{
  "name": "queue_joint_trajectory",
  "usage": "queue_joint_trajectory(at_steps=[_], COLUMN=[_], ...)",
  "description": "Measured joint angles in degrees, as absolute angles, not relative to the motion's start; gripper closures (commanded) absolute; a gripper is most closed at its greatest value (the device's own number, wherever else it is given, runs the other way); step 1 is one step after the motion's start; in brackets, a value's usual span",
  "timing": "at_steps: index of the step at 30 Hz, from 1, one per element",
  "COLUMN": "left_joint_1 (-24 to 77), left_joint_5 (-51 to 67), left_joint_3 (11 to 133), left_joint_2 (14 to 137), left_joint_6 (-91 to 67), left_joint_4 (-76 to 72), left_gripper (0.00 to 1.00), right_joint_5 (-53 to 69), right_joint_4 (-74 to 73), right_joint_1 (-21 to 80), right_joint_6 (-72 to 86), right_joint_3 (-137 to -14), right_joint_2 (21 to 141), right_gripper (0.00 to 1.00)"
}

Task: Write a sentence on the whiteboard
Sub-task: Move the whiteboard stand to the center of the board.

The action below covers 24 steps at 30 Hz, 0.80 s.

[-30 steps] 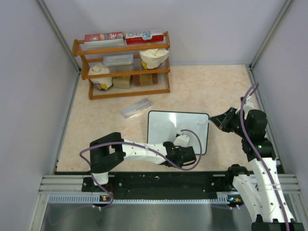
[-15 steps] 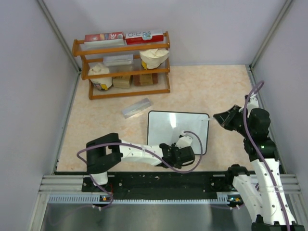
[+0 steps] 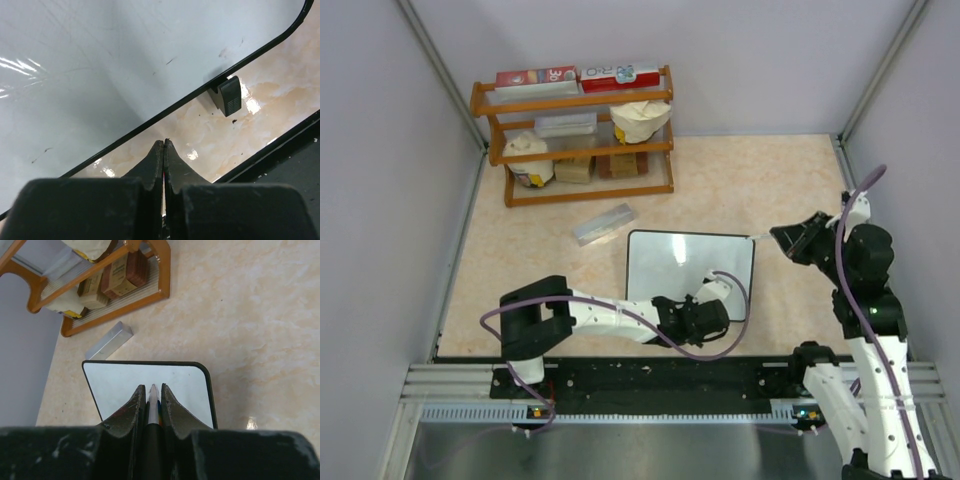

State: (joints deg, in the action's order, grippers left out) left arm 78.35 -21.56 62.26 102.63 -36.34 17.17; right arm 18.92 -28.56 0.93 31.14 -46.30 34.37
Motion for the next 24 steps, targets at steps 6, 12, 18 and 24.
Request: queue_joint_trajectory(at_steps=[6,12,18,24], left_joint_1=[78.3,78.3,77.7,76.3], left_joint_5=[-21.5,-21.3,-20.6,-20.0], left_joint_3=[63.5,66.9,70.2,73.3], left_joint_2=[106.0,109.1,111.7,114.3], left_joint_6=[-35.0,-34.3,-33.4,-32.5], left_joint_4=[14.9,13.2,12.9,11.7], left_gripper=[1.00,1.00,1.00,1.00], right_joint_5=[15.7,14.0,13.3,13.4], right_joint_4=[-28.6,-28.4,-28.3,-28.2], right_joint_1=[0.9,0.9,0.9,0.9], right_joint_6=[31.6,32.0,32.2,32.2], right_joint_3=[-47.8,-50.6,-53.0,-53.0], right_joint_2=[32.2,30.5,29.9,29.4], right_gripper=[1.00,1.00,1.00,1.00])
